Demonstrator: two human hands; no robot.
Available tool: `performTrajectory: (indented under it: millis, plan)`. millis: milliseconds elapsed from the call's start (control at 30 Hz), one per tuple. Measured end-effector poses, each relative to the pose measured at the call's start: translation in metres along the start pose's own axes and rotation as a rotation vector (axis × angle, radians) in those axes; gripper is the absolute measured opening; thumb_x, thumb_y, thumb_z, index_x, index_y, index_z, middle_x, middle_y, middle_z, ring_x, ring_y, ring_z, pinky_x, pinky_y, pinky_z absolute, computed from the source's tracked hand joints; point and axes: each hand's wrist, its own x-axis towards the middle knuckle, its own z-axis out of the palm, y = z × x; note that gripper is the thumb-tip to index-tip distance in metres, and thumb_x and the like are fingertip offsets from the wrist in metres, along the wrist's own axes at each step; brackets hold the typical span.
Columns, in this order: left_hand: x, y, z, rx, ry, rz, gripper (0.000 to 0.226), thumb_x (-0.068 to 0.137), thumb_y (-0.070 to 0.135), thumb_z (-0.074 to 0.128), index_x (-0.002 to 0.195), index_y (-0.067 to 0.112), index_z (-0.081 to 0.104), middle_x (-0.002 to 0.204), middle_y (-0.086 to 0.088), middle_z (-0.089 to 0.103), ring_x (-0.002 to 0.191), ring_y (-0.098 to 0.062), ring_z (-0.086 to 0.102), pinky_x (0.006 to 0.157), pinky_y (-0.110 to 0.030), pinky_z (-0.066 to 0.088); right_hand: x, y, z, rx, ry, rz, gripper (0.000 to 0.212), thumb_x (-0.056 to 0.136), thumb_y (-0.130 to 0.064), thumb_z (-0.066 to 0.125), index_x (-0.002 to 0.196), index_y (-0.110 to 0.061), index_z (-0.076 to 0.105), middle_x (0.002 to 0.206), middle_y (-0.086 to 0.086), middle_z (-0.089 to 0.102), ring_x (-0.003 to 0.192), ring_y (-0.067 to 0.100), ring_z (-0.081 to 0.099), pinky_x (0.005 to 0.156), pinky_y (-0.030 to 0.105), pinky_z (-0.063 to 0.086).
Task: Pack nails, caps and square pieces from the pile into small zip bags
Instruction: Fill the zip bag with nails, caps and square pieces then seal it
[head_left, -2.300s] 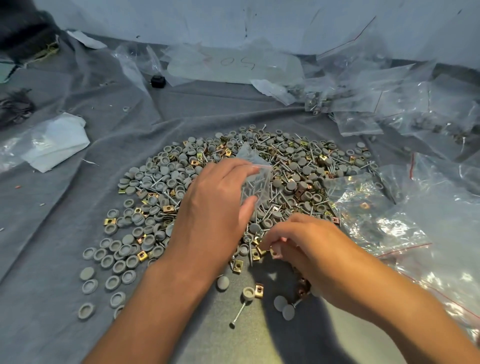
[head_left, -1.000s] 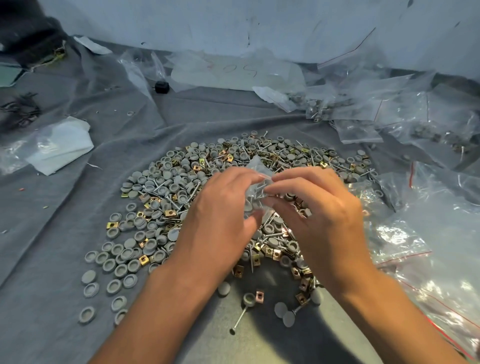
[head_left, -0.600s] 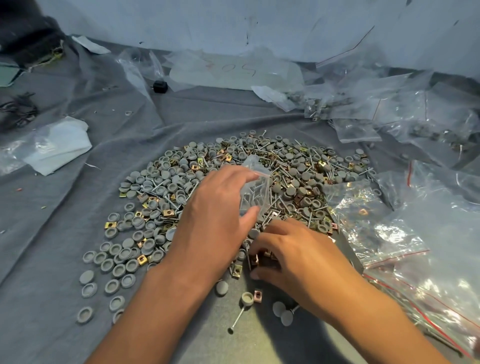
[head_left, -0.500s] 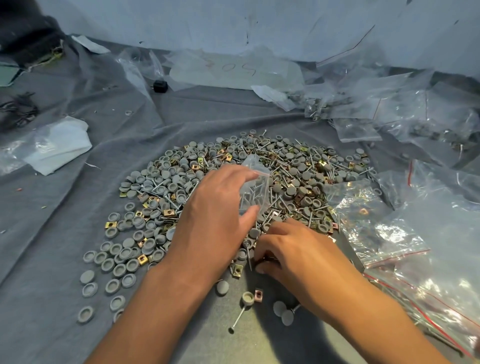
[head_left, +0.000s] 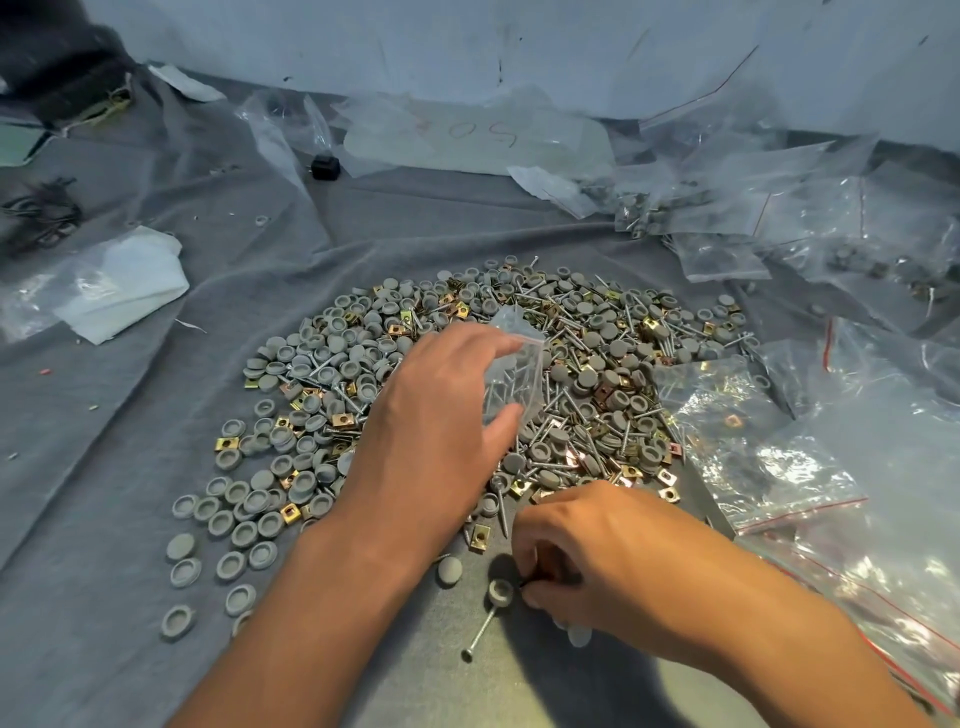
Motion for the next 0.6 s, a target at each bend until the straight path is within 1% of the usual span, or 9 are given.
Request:
performTrajectory:
  millis: [67,100,133,200,267,400,467,533,600]
  plan:
    - [0.000,0.000,0.000,0.004,-0.004,0.006,0.055,0.082,0.026,0.075,0.134,0.023,0.057,0.130,0.011,0.059,0.117,-0.001,0.051,0.103,-0.014,0.033,0.001,0.005,-0.005,0.064,0.059,0.009,0.010,0.091,-0.043,0.063,0.090,-0.035,0.056,0.085,-0.019,0.054,0.077,0.002,0.054,0.070,0.028,0.050]
    - [0.000,0.000,0.000,0.000,-0.007,0.009,0.055,0.082,0.026,0.075,0.134,0.023,0.057,0.130,0.011,0.058,0.115,-0.001,0.051,0.103,-0.014,0.035,0.003,0.007,-0.008,0.096,0.141,0.010,0.007,0.092,-0.041,0.062,0.090,-0.036,0.057,0.086,-0.020,0.054,0.080,0.001,0.055,0.073,0.025,0.050]
    - [0.000,0.000,0.000,-0.006,-0.009,0.013,0.056,0.081,0.027,0.074,0.134,0.024,0.057,0.129,0.012,0.058,0.112,0.000,0.051,0.104,-0.016,0.038,0.005,0.009,-0.011,0.132,0.275,0.003,0.004,0.093,-0.038,0.061,0.090,-0.036,0.059,0.087,-0.021,0.054,0.081,-0.001,0.055,0.073,0.021,0.049]
    - [0.000,0.001,-0.001,-0.016,-0.015,0.019,0.057,0.079,0.029,0.073,0.134,0.024,0.057,0.130,0.012,0.058,0.109,0.000,0.052,0.104,-0.022,0.045,0.010,0.009,-0.015,0.175,0.598,-0.019,0.004,0.093,-0.031,0.063,0.093,-0.028,0.061,0.087,-0.021,0.051,0.080,-0.003,0.053,0.070,0.013,0.045]
    - [0.000,0.001,-0.001,-0.018,-0.019,0.020,0.057,0.080,0.029,0.075,0.134,0.024,0.057,0.130,0.013,0.057,0.112,-0.002,0.052,0.104,-0.024,0.045,0.017,0.007,-0.017,0.162,0.814,-0.010,0.006,0.093,-0.024,0.065,0.097,-0.021,0.063,0.089,-0.022,0.049,0.080,-0.005,0.051,0.070,0.007,0.041]
    - [0.000,0.001,0.001,-0.007,-0.024,0.020,0.054,0.080,0.025,0.079,0.131,0.023,0.060,0.127,0.013,0.059,0.112,-0.002,0.051,0.099,-0.015,0.037,0.025,0.009,-0.015,0.149,0.931,0.048,0.019,0.087,-0.023,0.077,0.103,-0.017,0.068,0.087,-0.014,0.059,0.076,-0.005,0.054,0.069,0.006,0.042]
    - [0.000,0.001,0.001,0.006,-0.029,0.020,0.055,0.080,0.026,0.079,0.131,0.023,0.060,0.128,0.013,0.058,0.114,-0.001,0.050,0.098,-0.010,0.032,0.023,0.010,-0.014,0.146,0.990,0.038,0.019,0.085,-0.023,0.080,0.098,-0.015,0.069,0.084,-0.012,0.063,0.074,-0.005,0.056,0.068,0.007,0.043]
    - [0.000,0.000,0.001,0.012,-0.029,0.021,0.056,0.079,0.027,0.078,0.132,0.023,0.059,0.128,0.013,0.059,0.116,-0.002,0.050,0.097,-0.009,0.029,0.022,0.011,-0.013,0.100,1.041,-0.012,0.014,0.086,-0.020,0.080,0.096,-0.012,0.073,0.088,-0.008,0.070,0.078,0.000,0.061,0.071,0.013,0.049]
    - [0.000,0.001,0.002,0.007,-0.031,0.025,0.056,0.079,0.027,0.078,0.132,0.023,0.059,0.127,0.013,0.059,0.117,-0.002,0.050,0.098,-0.010,0.031,0.024,0.012,-0.011,0.074,1.044,-0.049,0.016,0.088,-0.016,0.078,0.102,-0.009,0.076,0.099,-0.003,0.075,0.088,0.006,0.069,0.078,0.020,0.056]
